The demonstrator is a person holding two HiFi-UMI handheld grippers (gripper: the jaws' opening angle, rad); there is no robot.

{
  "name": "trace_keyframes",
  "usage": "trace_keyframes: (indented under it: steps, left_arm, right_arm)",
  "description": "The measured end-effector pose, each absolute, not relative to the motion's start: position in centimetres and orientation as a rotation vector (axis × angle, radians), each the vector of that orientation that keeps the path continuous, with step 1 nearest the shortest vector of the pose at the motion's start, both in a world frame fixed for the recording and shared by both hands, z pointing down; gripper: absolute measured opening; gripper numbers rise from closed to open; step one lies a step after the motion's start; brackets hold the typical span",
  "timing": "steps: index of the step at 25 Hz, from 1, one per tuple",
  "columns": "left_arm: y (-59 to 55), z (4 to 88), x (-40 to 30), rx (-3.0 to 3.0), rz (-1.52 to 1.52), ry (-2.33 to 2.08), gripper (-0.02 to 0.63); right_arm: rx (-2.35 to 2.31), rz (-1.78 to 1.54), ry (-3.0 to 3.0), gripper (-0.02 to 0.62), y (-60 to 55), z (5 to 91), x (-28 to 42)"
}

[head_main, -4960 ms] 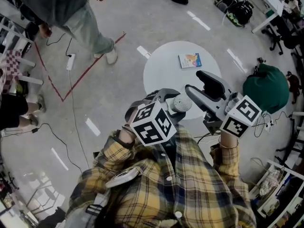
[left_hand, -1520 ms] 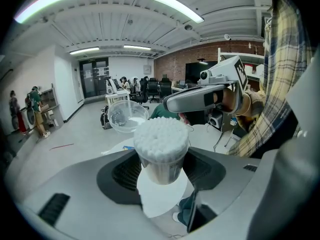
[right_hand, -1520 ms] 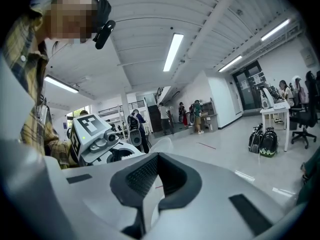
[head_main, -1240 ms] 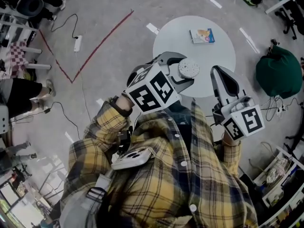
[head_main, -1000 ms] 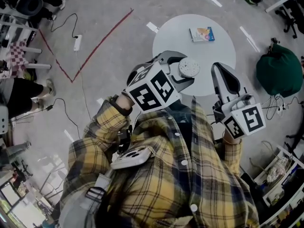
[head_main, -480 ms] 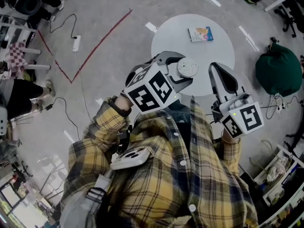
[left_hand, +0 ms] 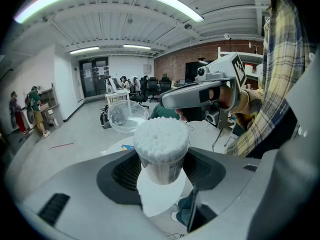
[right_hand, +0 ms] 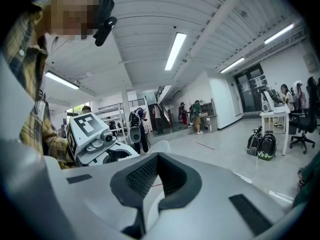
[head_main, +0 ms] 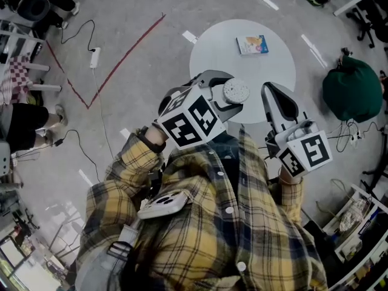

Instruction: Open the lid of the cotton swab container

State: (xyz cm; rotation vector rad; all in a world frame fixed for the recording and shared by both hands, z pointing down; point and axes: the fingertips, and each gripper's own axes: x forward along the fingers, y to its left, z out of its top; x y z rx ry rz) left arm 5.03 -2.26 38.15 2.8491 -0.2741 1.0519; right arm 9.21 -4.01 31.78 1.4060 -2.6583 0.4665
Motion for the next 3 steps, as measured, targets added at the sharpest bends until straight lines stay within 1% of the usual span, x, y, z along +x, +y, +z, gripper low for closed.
trace_keyframes:
  steps: [3]
  left_arm:
    - [-1.73,38.62,4.79,2.837,1.054,-0.269,0.267]
  right_arm:
    - [1.399,0.481,-2.650,0.015,-3.69,32.27,8.90]
